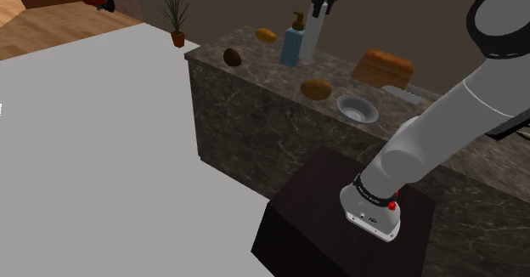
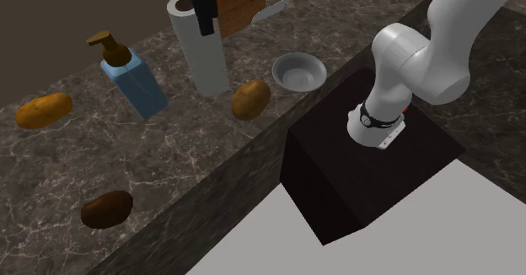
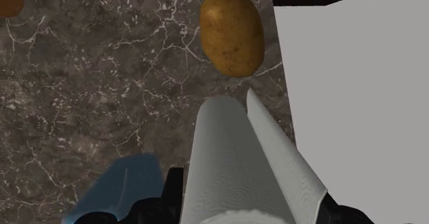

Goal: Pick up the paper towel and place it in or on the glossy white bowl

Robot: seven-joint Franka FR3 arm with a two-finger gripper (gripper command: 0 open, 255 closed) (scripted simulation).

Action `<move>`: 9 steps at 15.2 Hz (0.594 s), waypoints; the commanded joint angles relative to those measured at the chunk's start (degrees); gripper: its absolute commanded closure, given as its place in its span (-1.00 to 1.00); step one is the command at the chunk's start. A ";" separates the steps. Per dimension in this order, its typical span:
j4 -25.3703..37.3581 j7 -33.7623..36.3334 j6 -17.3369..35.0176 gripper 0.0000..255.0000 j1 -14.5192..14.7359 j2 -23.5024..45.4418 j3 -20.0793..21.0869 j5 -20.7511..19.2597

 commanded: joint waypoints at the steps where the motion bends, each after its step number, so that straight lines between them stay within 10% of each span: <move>1: -3.14 -0.33 -0.84 1.00 -0.32 -4.08 -0.03 -1.00; 9: -13.22 -1.99 -5.73 1.00 -2.34 -19.53 0.06 -4.58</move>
